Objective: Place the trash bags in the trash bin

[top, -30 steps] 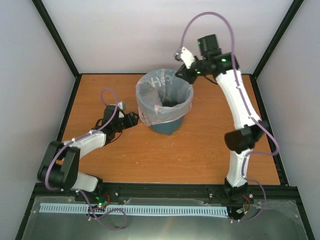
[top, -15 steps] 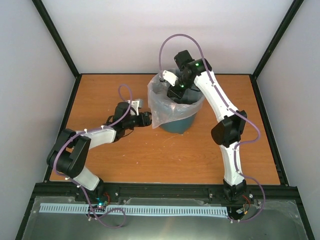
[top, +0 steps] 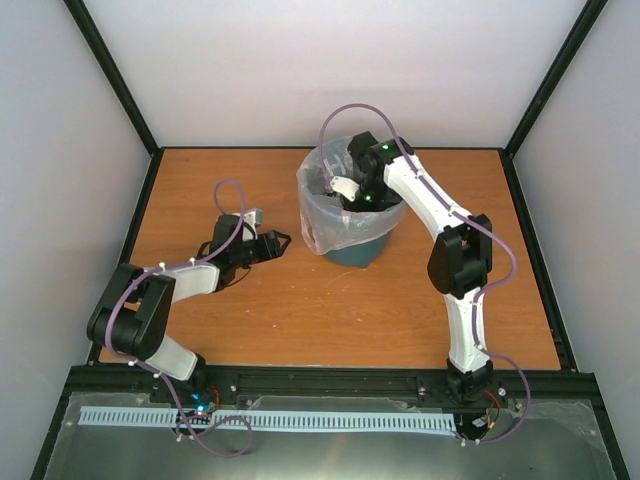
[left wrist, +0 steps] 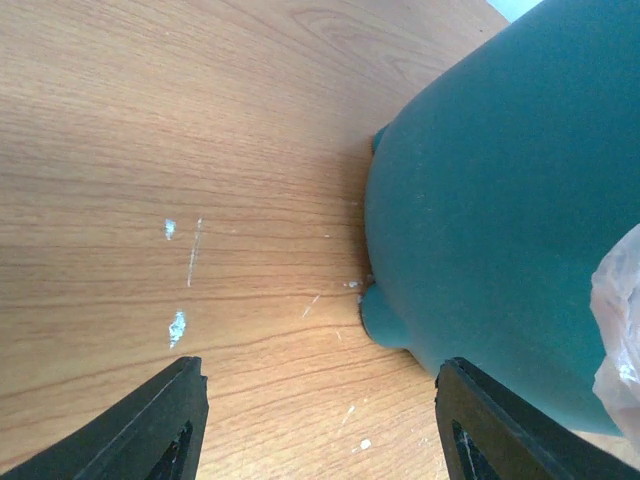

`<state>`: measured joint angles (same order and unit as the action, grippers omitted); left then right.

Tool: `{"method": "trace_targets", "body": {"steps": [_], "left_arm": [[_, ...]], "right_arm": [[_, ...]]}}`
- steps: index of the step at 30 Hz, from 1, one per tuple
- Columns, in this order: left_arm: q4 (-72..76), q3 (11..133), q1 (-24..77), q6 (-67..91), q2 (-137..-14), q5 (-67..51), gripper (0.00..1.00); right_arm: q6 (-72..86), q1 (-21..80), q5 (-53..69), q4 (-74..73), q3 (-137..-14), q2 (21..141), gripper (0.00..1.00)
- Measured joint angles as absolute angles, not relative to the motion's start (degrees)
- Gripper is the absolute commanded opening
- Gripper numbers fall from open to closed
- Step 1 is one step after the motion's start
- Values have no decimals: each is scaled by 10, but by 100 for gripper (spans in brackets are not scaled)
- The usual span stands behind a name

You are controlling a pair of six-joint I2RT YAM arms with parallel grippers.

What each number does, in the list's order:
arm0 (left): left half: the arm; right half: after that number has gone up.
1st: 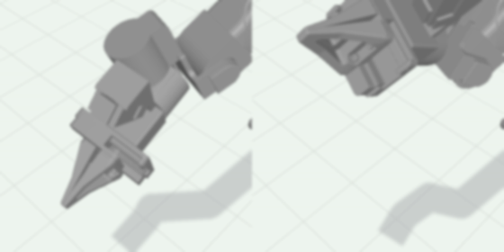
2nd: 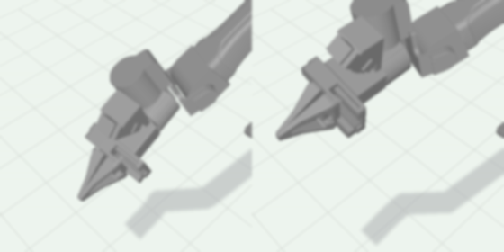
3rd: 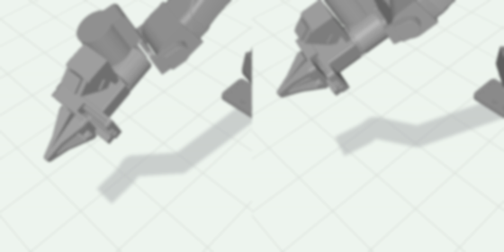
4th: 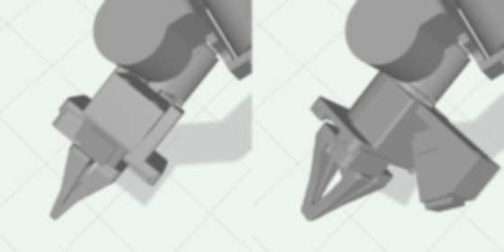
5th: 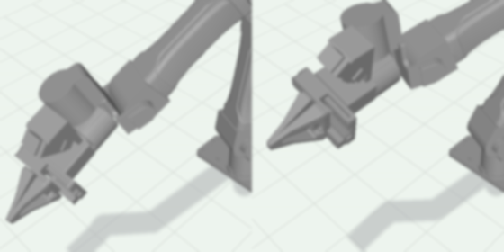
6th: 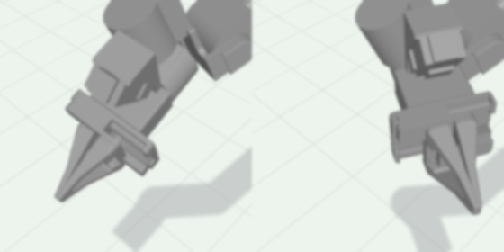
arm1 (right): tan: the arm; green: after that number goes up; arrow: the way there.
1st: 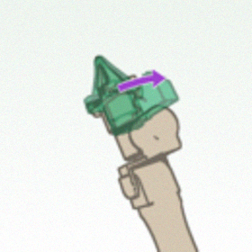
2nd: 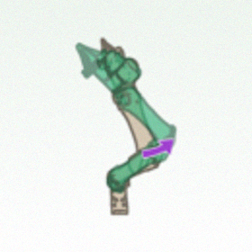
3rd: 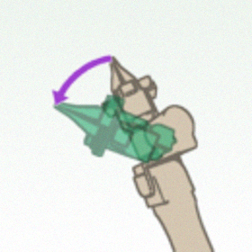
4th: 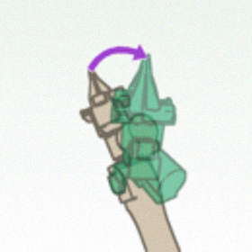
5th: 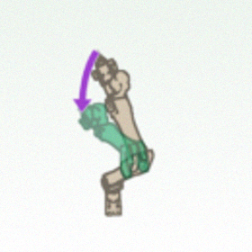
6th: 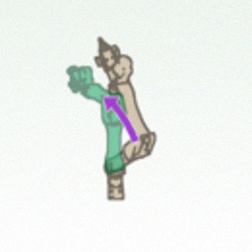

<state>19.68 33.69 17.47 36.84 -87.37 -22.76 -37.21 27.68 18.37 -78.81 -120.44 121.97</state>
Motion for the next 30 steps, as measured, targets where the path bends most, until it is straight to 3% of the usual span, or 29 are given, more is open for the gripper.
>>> {"method": "trace_targets", "body": {"steps": [21,30], "left_arm": [[197,332,175,369,-849,-222,65],[197,331,175,369,-843,-222,65]], "right_arm": [[-355,277,149,-743,-1079,1220,8],[-351,277,140,-741,-1093,1197,8]]}}
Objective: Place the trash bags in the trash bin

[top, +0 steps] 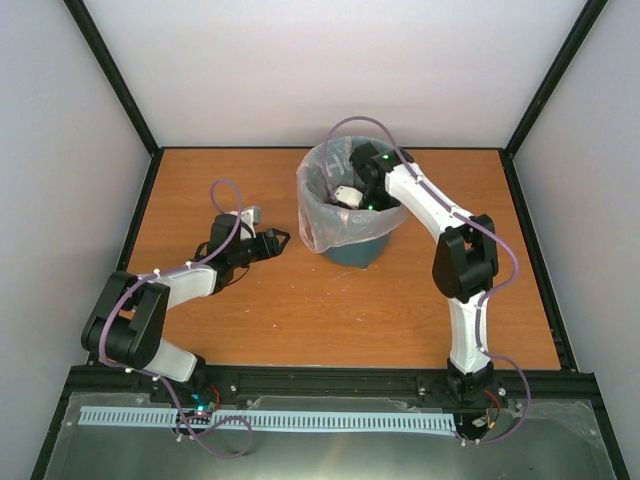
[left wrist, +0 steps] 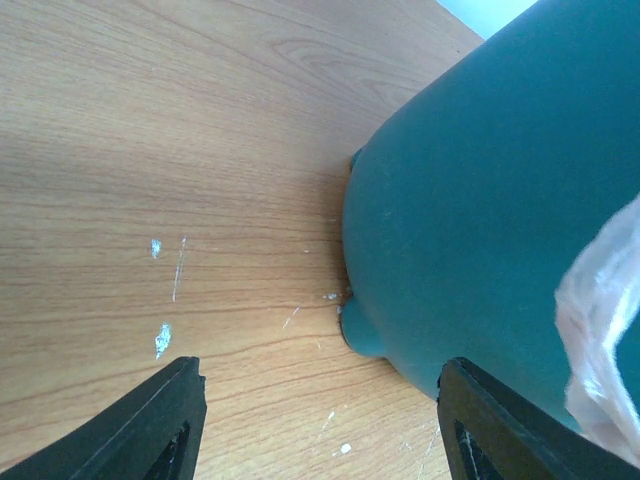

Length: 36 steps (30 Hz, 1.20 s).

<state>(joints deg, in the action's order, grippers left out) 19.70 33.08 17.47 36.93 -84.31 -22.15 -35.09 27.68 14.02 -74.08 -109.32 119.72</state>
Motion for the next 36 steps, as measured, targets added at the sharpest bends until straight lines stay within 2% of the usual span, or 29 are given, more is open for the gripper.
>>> {"method": "trace_targets", "body": {"steps": [15,19,24,36], "left_arm": [[197,329,175,369,-842,-223,65],[197,329,175,369,-842,-225,65],[197,329,175,369,-842,-225,65],[197,327,175,369,-842,-227,65]], "right_arm": [[-336,274,132,-740,-1125,1154,8],[-313,272,146,-738,-1173,1163,7],[-274,271,189,-701,-1211,1163,7],[-210,249,204,-624,-1229,1136,10]]}}
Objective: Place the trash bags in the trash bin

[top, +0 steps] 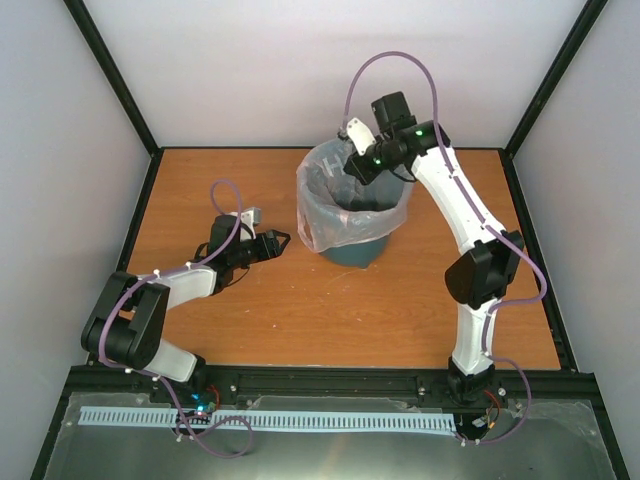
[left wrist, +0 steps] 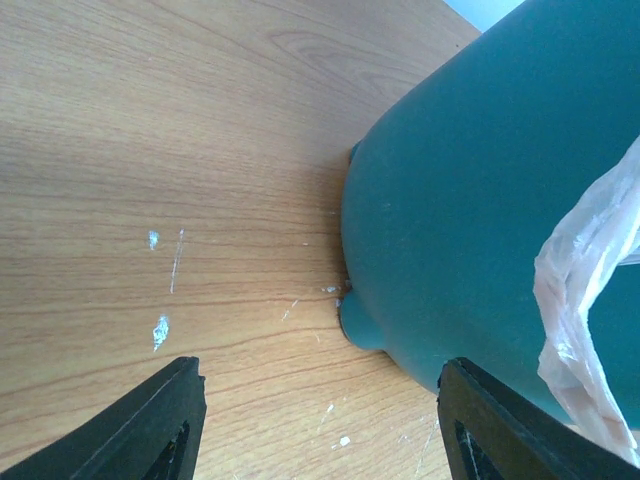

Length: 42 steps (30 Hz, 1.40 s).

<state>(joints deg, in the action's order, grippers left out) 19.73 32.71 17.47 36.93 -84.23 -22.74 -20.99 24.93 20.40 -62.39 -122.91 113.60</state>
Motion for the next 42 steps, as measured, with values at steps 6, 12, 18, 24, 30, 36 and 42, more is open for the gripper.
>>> {"method": "trace_targets", "body": {"steps": [6,12,18,24,30,36,42], "left_arm": [[197,327,175,369,-839,-227,65],[197,327,175,369,-837,-226,65],[194,325,175,369,-812,-212,65],[228,290,175,366,-741,-222,66],[300,284,184,367,-772,-278,62],[326,316,256,370,-885,-314,60],[326,324,266,374,-913,-314,60]], "right_arm": [[-189,230,228,-605,-1253,1135,12],[-145,179,331,-597,-1253,1133,17],[-85,61,438,-540,-1148,1057,35],[-68,-34,424,-441,-979,936,51],[-77,-40,412,-385,-848,938,49],[-77,-30,425,-376,-776,995,48],[-86,-3,437,-377,-773,1019,45]]}}
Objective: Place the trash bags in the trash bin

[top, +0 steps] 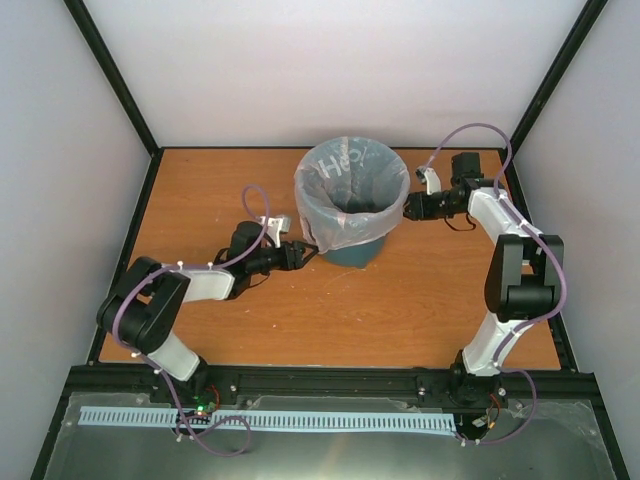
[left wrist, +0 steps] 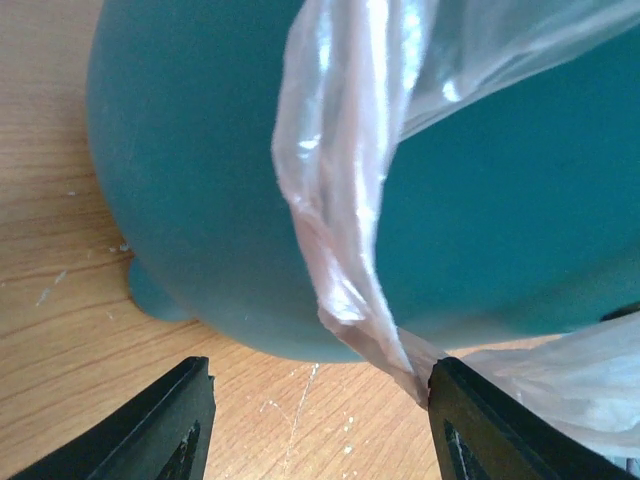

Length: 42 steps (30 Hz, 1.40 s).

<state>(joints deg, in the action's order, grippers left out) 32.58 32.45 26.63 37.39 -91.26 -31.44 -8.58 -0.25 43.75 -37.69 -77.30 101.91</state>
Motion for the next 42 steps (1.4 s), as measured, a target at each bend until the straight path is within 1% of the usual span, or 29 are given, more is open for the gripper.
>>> {"method": "trace_targets", "body": {"steps": [5,10,12,16,22,25,28,29,30,31,32,33,35,37,39,42], "left_arm": [[302,324,266,368,-881,-285,63],[268,325,266,363,-833,-246,66],[251,326,265,362,-819,-230,68],[201,334,262,363,-795,-198,75],[74,375,241,369,-739,-187,78],[-9,418,236,364,-701,-169,81],[-99,481,236,347,-663,-140,83],[-127,505,236,338,-652,-130,83],[-148,526,236,329,-643,-123,83],[-169,549,236,317,-635,-116,83],[-190,573,236,302,-630,-109,83],[-205,596,236,286,-626,-101,83],[-224,627,235,252,-623,-85,83],[-239,644,235,218,-624,-53,82],[-246,642,235,194,-627,-15,82],[-240,603,235,163,-627,51,82]], "right_arm": [[-88,-6,442,-382,-773,1028,46],[-91,-44,442,-389,-773,1009,49],[-94,-62,439,-390,-772,990,50],[-102,-85,432,-392,-760,941,53],[-99,-86,402,-388,-756,868,60],[-90,-86,380,-381,-761,828,68],[-76,-86,356,-377,-783,802,79],[-71,-86,347,-374,-790,793,85],[-64,-86,338,-371,-796,782,94],[-57,-86,331,-368,-799,770,96],[-50,-86,324,-364,-800,755,96],[-45,-86,314,-355,-795,737,100],[-31,-86,294,-330,-773,703,100],[-15,-87,265,-296,-726,661,100],[3,-86,238,-269,-674,634,100],[25,-86,212,-244,-601,625,100]]}}
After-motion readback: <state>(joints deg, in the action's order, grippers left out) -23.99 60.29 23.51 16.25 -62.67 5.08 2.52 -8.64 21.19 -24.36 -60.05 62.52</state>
